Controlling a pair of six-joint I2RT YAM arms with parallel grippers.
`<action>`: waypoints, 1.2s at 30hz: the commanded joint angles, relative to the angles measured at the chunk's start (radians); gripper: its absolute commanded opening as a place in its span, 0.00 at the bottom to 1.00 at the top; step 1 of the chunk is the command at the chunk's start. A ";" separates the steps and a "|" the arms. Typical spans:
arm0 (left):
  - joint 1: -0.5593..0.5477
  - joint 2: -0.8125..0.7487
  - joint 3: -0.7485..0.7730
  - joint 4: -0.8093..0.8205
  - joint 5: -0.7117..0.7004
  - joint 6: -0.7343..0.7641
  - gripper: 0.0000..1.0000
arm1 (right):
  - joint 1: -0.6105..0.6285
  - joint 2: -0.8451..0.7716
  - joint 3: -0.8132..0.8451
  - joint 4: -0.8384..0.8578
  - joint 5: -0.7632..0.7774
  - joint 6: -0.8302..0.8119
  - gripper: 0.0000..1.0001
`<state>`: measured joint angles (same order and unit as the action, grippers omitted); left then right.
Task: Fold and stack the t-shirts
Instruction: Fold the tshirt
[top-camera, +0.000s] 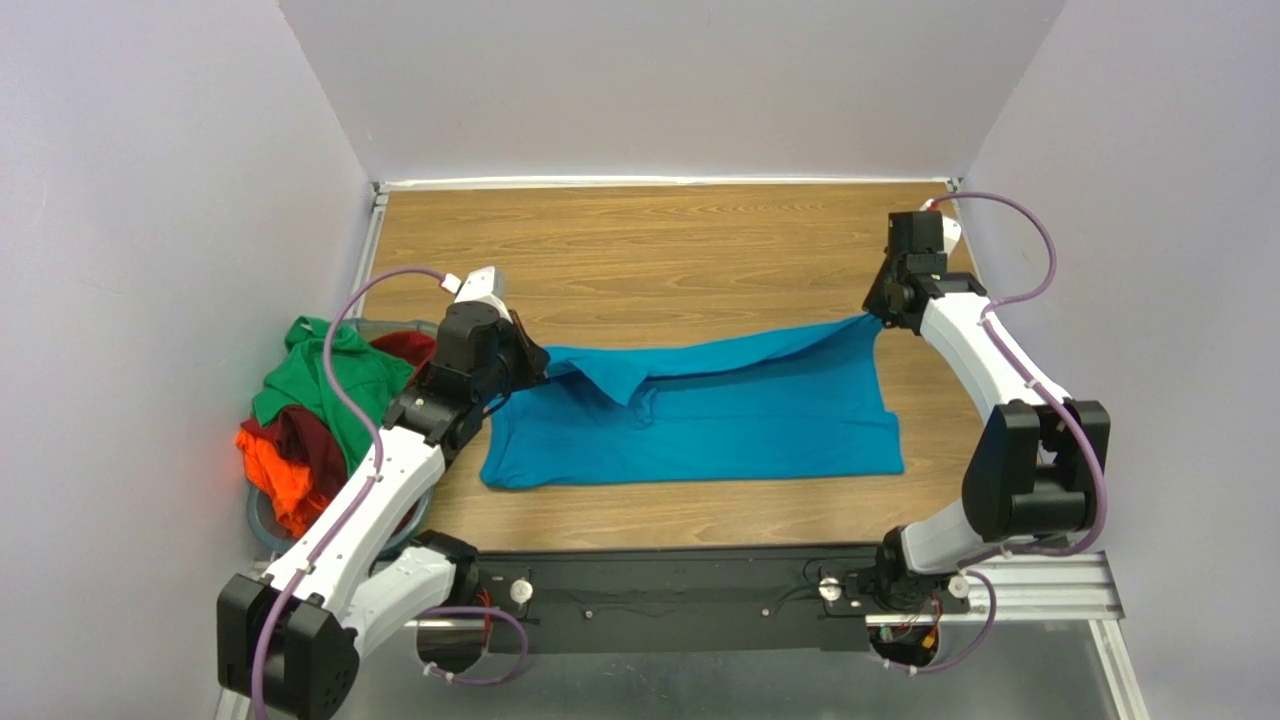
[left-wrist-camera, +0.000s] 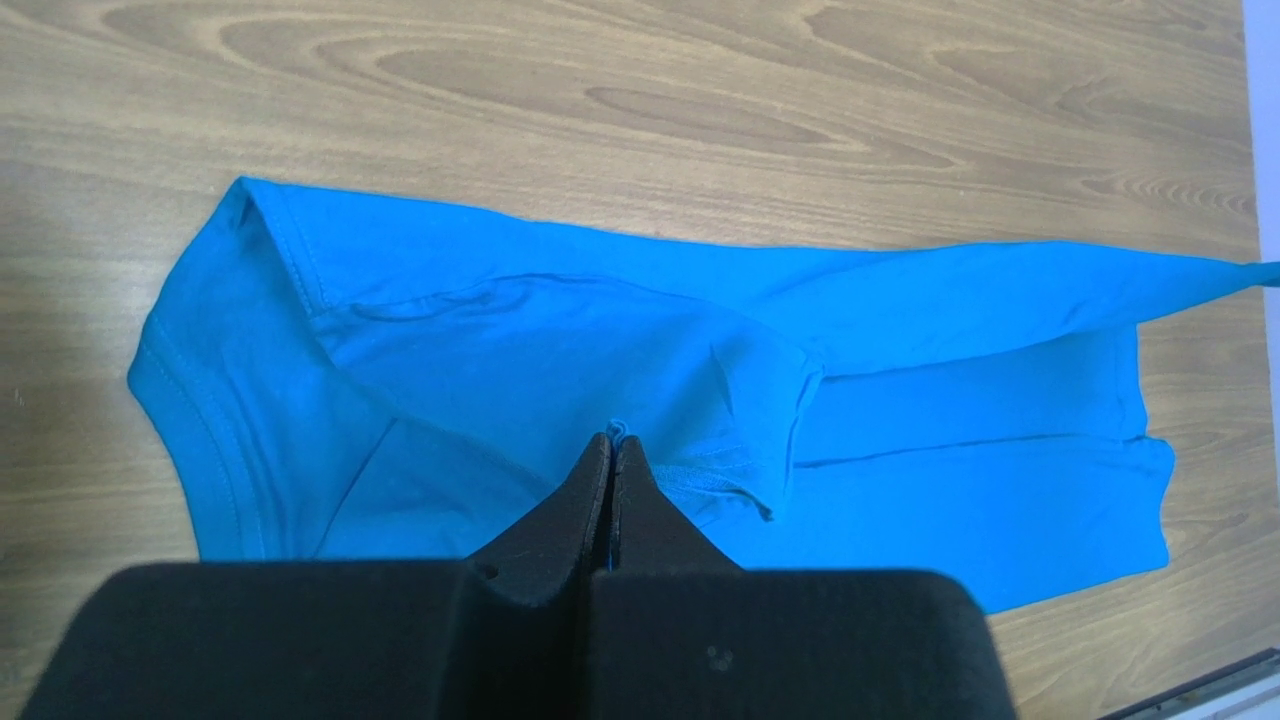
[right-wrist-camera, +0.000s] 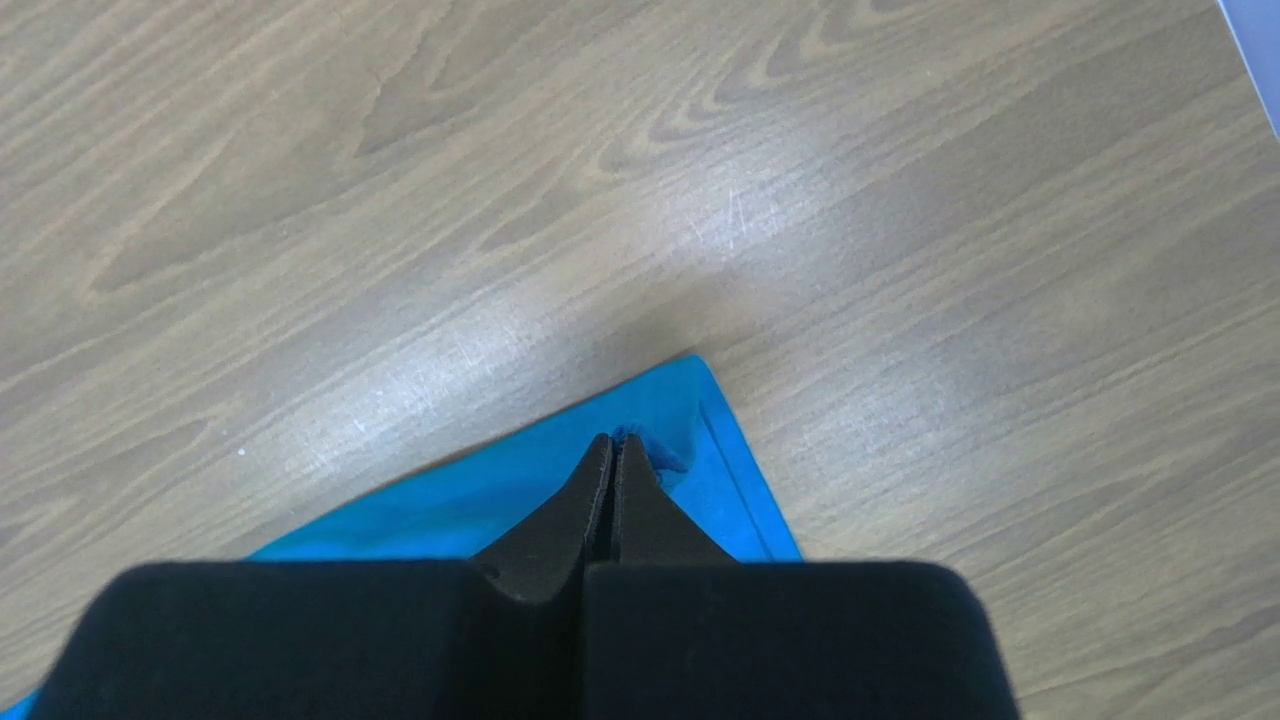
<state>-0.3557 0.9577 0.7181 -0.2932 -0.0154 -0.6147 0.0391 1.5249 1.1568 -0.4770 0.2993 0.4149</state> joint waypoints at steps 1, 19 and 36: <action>-0.005 -0.037 -0.025 -0.037 -0.012 -0.008 0.00 | -0.001 -0.054 -0.032 -0.032 -0.006 -0.019 0.01; -0.005 -0.056 -0.052 -0.075 -0.029 -0.034 0.00 | -0.002 -0.183 -0.265 -0.103 0.081 0.065 0.13; -0.005 -0.062 -0.086 -0.073 -0.023 -0.077 0.00 | 0.057 -0.275 -0.250 -0.072 -0.447 -0.126 0.88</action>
<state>-0.3557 0.9100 0.6445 -0.3504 -0.0166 -0.6785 0.0437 1.3151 0.8787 -0.5804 0.2012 0.4206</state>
